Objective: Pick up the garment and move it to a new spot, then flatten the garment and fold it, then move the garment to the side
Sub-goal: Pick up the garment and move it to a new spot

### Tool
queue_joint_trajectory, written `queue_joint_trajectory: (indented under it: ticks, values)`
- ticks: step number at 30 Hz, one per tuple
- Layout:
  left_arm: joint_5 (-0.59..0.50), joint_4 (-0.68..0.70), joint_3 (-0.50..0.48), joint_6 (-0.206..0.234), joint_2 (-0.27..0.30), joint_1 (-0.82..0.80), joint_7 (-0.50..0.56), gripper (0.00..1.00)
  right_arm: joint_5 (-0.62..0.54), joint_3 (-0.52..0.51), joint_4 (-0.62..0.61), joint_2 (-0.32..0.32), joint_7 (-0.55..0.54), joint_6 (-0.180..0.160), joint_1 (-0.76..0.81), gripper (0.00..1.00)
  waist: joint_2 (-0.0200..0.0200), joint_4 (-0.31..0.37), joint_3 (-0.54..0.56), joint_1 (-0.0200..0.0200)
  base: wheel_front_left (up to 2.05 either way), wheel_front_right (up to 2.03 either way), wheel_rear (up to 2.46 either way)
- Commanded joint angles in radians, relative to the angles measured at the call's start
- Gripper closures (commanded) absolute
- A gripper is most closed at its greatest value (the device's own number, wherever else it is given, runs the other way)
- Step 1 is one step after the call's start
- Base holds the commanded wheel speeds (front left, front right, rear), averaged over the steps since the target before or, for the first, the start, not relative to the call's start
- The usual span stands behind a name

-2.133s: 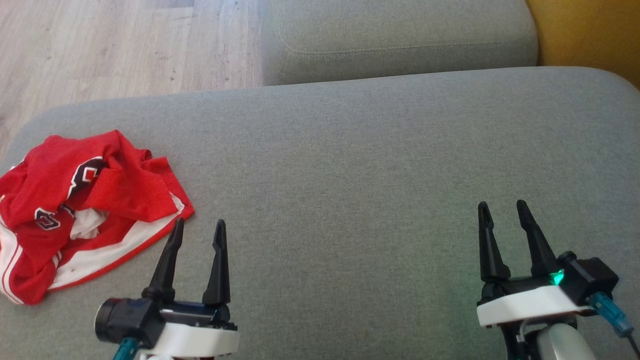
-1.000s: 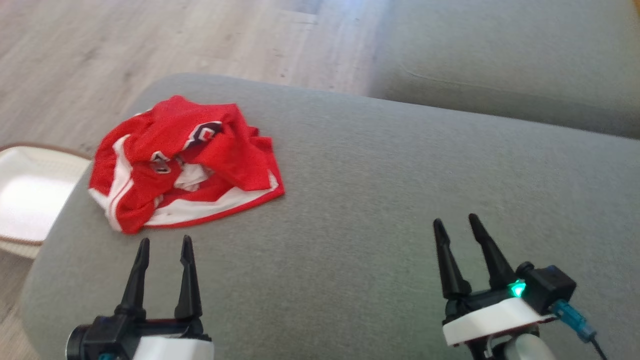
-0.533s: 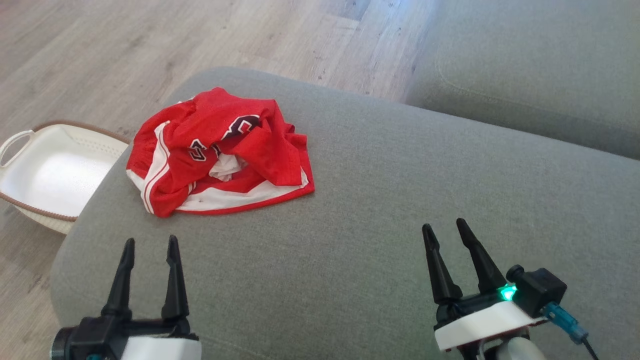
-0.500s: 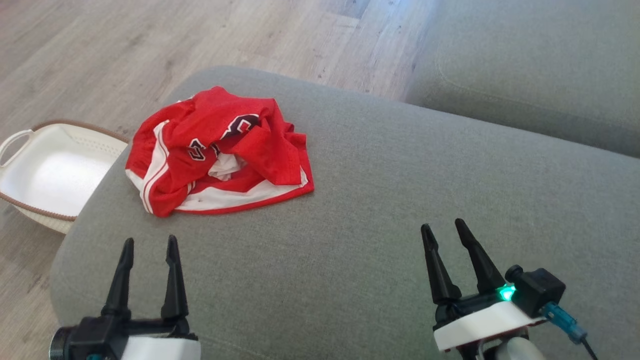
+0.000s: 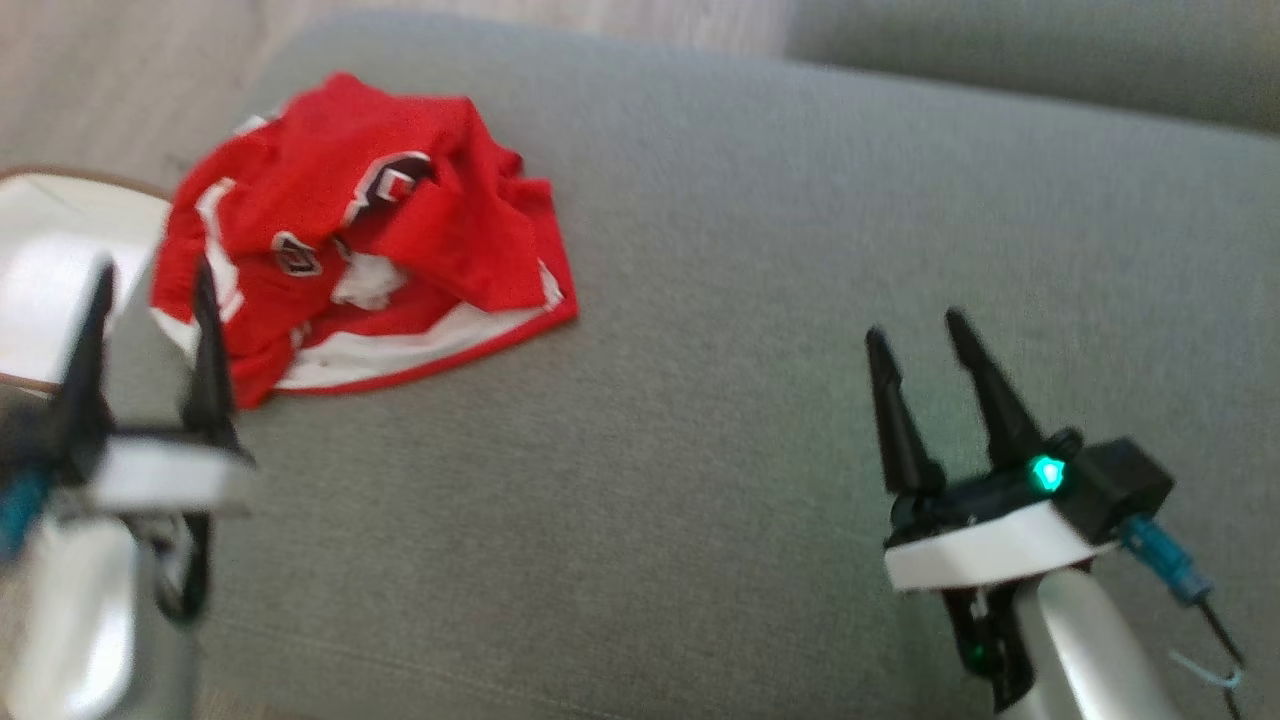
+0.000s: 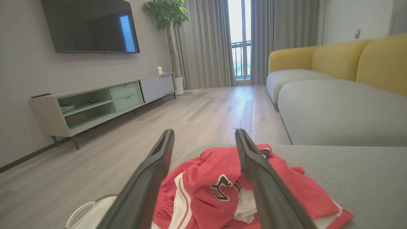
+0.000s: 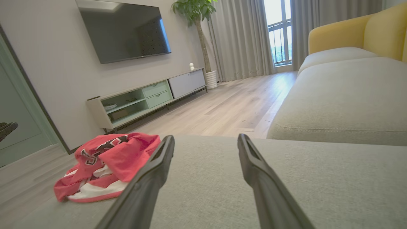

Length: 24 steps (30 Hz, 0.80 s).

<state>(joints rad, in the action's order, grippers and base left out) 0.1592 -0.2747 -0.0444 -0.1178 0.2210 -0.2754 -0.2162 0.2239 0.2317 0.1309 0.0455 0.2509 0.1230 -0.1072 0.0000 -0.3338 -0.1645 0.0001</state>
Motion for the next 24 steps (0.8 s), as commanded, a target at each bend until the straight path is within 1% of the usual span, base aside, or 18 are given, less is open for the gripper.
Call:
queue_joint_trajectory:
  ticks: [1, 4, 5, 9, 13, 16, 21, 22, 23, 24]
  values:
    - [0.008, -0.003, -0.022, -0.007, 0.060, -0.096, 0.027, 0.00, -0.013, 0.013, -0.047, 0.005, 0.011, 0.008, -0.040, 0.00, 0.0000, 0.046, -0.088, -0.0001, 0.00, 0.00, 0.00]
    - [0.022, -0.109, 0.040, -0.011, 0.138, -0.217, 0.112, 0.00, -0.035, -0.009, -0.077, 0.005, 0.011, 0.008, -0.054, 0.00, 0.0000, 0.059, -0.138, -0.0001, 0.00, 0.00, 0.00]
    - [0.022, -0.109, 0.040, -0.011, 0.138, -0.217, 0.112, 0.00, -0.035, -0.009, -0.077, 0.005, 0.011, 0.008, -0.054, 0.00, 0.0000, 0.059, -0.138, -0.0001, 0.00, 0.00, 0.00]
    - [0.103, -0.253, 0.157, -0.012, 0.226, -0.358, 0.223, 0.00, -0.060, -0.027, -0.103, 0.005, 0.011, 0.008, -0.068, 0.00, 0.0000, 0.078, -0.190, -0.0001, 0.00, 0.00, 0.00]
    - [0.174, -0.357, 0.285, -0.013, 0.299, -0.464, 0.278, 0.00, -0.075, -0.042, -0.125, 0.005, 0.011, 0.008, -0.083, 0.00, 0.0000, 0.096, -0.230, -0.0001, 0.00, 0.00, 0.00]
    - [0.240, -0.449, 0.363, -0.013, 0.338, -0.548, 0.302, 0.00, -0.086, -0.047, -0.139, 0.005, 0.011, 0.008, -0.093, 0.00, 0.0000, 0.112, -0.260, -0.0001, 0.00, 0.00, 0.00]
    - [0.294, -0.532, 0.447, -0.013, 0.348, -0.599, 0.289, 0.00, -0.090, -0.051, -0.144, 0.005, 0.011, 0.008, -0.097, 0.00, 0.0000, 0.126, -0.280, -0.0001, 0.00, 0.00, 0.00]
    - [0.306, -0.547, 0.460, -0.013, 0.348, -0.605, 0.283, 0.53, -0.089, -0.051, -0.145, 0.005, 0.011, 0.008, -0.096, 0.00, 0.0000, 0.128, -0.281, -0.0001, 0.00, 0.00, 0.00]
    - [0.318, -0.558, 0.474, -0.013, 0.348, -0.609, 0.276, 1.00, -0.089, -0.051, -0.145, 0.005, 0.011, 0.008, -0.095, 0.00, 0.0000, 0.130, -0.281, -0.0001, 0.00, 0.00, 0.00]
    - [0.331, -0.568, 0.487, -0.013, 0.349, -0.614, 0.270, 1.00, -0.088, -0.050, -0.145, 0.005, 0.011, 0.008, -0.094, 0.00, 0.0000, 0.132, -0.280, -0.0001, 0.00, 0.00, 0.00]
